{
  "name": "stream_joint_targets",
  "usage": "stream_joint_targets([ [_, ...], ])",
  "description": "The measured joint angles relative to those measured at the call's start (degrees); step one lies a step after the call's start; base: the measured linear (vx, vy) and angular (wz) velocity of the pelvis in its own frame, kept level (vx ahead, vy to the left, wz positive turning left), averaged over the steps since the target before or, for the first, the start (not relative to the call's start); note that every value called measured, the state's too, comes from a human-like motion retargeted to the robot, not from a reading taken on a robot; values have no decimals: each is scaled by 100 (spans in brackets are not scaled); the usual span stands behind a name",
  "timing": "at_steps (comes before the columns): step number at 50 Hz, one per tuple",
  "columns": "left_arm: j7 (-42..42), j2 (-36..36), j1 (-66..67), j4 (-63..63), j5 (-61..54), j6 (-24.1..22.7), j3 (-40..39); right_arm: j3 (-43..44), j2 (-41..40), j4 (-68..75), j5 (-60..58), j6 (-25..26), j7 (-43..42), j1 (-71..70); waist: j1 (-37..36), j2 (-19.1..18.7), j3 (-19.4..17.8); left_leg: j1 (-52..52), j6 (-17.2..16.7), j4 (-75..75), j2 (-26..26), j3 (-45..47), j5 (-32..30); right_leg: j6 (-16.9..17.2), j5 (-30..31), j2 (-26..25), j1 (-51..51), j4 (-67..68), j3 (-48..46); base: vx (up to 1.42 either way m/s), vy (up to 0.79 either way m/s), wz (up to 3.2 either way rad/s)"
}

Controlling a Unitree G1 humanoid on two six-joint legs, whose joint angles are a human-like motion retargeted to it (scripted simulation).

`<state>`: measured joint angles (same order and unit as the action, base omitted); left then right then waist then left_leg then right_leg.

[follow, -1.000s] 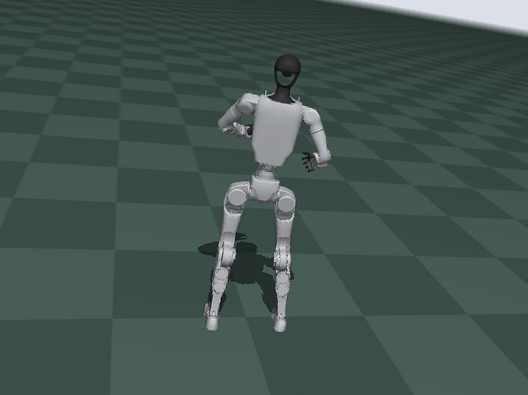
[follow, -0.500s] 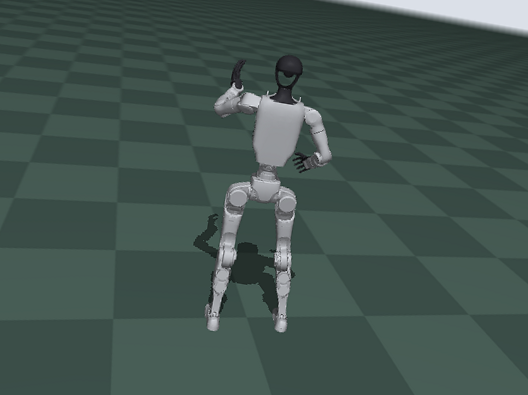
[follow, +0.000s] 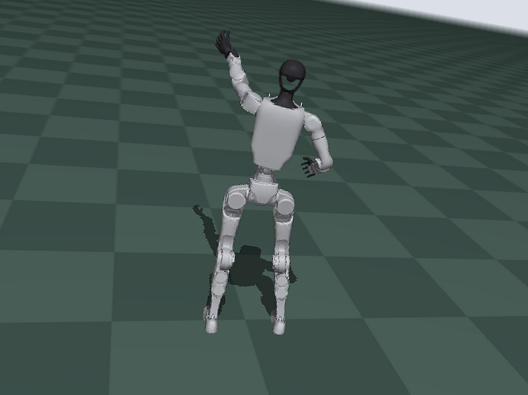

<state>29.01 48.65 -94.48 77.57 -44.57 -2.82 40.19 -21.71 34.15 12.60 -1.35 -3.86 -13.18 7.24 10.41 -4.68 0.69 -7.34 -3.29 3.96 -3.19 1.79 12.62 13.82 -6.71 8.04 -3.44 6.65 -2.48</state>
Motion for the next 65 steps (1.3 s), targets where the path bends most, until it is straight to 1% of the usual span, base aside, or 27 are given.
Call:
stream_joint_targets([
  [18, 41, 60, 251, -339, 376, -6, -114, 9, -20, -10, -66, -4, 44, 62, 21, -32, -4, -41, 8, 3, -18, 69, 27, -9, -11, -23, 5, 18, 68, 0, 0, 0],
  [23, -32, 164, 510, -1094, 361, -117, -8, 74, -75, -25, -77, 26, 14, 75, -26, -11, -19, -52, -5, -4, -21, 77, 32, -2, -3, -25, -5, 9, 70, 0, 0, 0],
  [29, -115, 433, 1057, -2874, 516, -368, 139, 168, -160, -70, -116, 84, 70, 164, -133, 46, -37, -68, -25, -16, -23, 81, 42, 13, 15, -26, -24, -11, 68, 0, 0, 0],
  [32, -14, 587, 1355, -3913, 1027, -483, 137, 222, -202, -96, -147, 73, 131, 233, -211, 97, -32, -67, -20, -13, -23, 92, 58, 22, -18, -23, 42, 106, 78, 0, 0, 0],
  [37, 168, 784, 1798, -5491, 2203, -522, 33, 300, -265, -125, -250, 40, 240, 325, -292, 168, -72, -96, -24, -12, -19, 57, 65, 26, 26, -24, -67, -23, 66, 0, 0, 0],
  [45, 273, 1040, 2292, -7248, 4136, -464, 4, 390, -317, -215, -368, -74, 417, 388, -384, 272, -127, -134, -32, 3, -17, 33, 89, 38, 24, -25, -114, -16, 70, 0, 0, 0],
  [49, 307, 1179, 2507, -7946, 5100, -444, 92, 448, -347, -236, -407, -132, 449, 409, -420, 314, -152, -148, -45, 11, -18, 42, 107, 52, 5, -27, -92, 47, 85, 0, 0, 0],
  [53, 306, 1268, 2770, -8603, 5781, -486, 236, 477, -354, -261, -425, -179, 451, 434, -448, 348, -173, -159, -58, 16, -20, 56, 121, 65, -11, -28, -68, 101, 105, 0, 0, 0],
  [60, 101, 1160, 3536, -9439, 6373, -635, 492, 525, -366, -273, -448, -210, 394, 475, -448, 366, -226, -206, -77, 10, -21, 60, 127, 76, 28, -36, -165, -16, 127, 0, 0, 0],
  [65, -126, 859, 4361, -9534, 6664, -694, 617, 674, -468, -218, -463, -212, 220, 523, -454, 381, -222, -210, -57, 17, -11, 72, 139, 84, 9, -29, -145, 19, 156, 0, 0, 0],
])
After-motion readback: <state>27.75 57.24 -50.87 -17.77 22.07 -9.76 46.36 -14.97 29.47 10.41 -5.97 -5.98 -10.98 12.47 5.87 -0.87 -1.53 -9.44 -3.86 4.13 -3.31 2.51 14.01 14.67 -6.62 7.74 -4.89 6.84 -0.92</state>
